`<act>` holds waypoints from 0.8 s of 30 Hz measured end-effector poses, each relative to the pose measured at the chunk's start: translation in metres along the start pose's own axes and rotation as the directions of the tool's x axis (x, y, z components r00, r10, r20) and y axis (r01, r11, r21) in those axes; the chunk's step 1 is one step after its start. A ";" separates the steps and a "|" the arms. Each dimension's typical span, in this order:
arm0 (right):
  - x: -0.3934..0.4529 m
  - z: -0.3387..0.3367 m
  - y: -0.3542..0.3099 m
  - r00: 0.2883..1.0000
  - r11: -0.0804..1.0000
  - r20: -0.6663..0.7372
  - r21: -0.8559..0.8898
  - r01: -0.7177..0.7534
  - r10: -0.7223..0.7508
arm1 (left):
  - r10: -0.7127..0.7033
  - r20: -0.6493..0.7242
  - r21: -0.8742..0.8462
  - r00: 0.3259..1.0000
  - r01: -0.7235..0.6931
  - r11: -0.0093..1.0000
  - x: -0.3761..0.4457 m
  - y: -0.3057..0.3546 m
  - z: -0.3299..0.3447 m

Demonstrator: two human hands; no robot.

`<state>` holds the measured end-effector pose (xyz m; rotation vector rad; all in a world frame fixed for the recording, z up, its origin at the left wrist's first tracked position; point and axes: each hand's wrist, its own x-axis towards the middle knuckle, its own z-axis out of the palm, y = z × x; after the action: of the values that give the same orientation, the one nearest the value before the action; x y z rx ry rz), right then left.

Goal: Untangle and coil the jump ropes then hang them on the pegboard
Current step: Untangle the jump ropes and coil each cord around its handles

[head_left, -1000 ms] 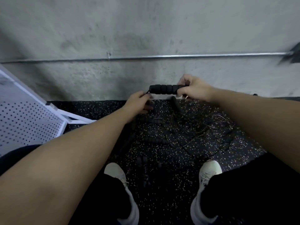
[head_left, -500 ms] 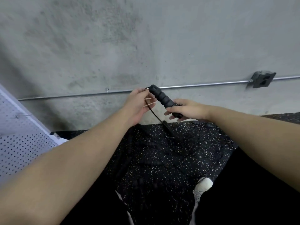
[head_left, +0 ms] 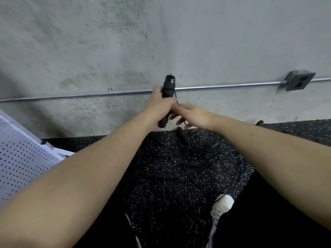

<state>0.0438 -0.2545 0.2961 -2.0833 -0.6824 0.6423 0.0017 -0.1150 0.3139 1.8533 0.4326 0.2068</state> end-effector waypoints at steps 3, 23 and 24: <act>0.010 -0.014 0.016 0.980 0.992 -0.190 -0.099 -0.075 0.055 | 0.109 0.096 0.142 0.989 -0.122 0.982 0.006 0.006 -0.013; 0.033 -0.032 0.019 0.999 0.993 -0.020 -0.105 -0.048 0.046 | 0.236 0.187 0.040 0.953 -0.248 0.968 0.031 0.003 -0.041; 0.029 -0.029 0.019 0.994 0.980 0.078 -0.190 -0.066 0.082 | 0.228 0.146 -0.020 0.963 -0.228 0.974 0.031 0.005 -0.041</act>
<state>0.0879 -0.2605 0.2899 -2.2744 -0.7404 0.7374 0.0168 -0.0677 0.3299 1.8995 0.1153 0.2236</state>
